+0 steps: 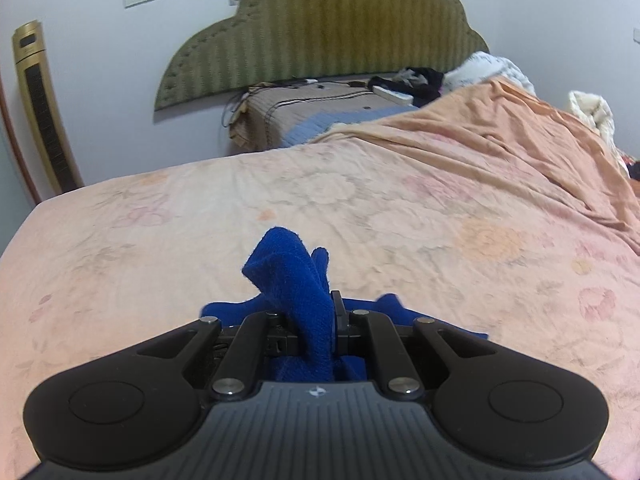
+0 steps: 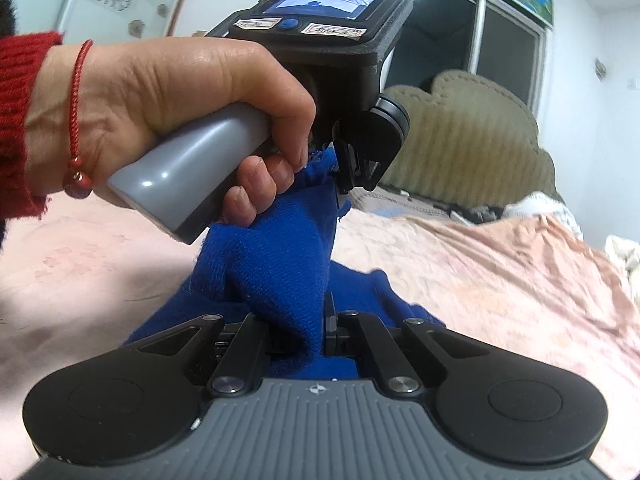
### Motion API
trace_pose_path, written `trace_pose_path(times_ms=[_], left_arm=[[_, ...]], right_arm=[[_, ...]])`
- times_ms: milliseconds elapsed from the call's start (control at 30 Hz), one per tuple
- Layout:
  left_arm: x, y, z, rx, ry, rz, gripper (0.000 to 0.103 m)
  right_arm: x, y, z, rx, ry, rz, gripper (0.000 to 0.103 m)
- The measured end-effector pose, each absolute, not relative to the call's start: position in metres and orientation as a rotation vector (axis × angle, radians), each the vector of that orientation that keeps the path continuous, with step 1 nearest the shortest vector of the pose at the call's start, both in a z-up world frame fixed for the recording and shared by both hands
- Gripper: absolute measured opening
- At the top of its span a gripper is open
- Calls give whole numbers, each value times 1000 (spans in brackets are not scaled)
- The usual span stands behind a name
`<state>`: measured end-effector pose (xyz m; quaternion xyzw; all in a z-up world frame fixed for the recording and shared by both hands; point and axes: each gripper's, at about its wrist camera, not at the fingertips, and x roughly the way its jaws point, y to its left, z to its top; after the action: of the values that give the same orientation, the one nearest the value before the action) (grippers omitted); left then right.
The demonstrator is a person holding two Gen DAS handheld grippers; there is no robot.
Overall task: Fold small clothes
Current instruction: 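Lift the folded sweater with the left gripper while the right gripper grasps it, then fold the held sweater edge over onto itself and open both grippers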
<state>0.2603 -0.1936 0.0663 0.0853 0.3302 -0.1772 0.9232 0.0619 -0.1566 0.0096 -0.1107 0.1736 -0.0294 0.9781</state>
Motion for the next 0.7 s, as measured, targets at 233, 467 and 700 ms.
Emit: trace_pose_path(times_ms=[233, 467, 700], left_arm=[[258, -226, 45, 224, 707, -377, 10], [253, -254, 32, 261, 725, -413, 11], [261, -263, 19, 175, 787, -462, 27]], right_arm=[[60, -184, 1, -102, 401, -55, 6], [57, -208, -10, 46, 453, -35, 6], [61, -232, -24, 218, 512, 7, 7]])
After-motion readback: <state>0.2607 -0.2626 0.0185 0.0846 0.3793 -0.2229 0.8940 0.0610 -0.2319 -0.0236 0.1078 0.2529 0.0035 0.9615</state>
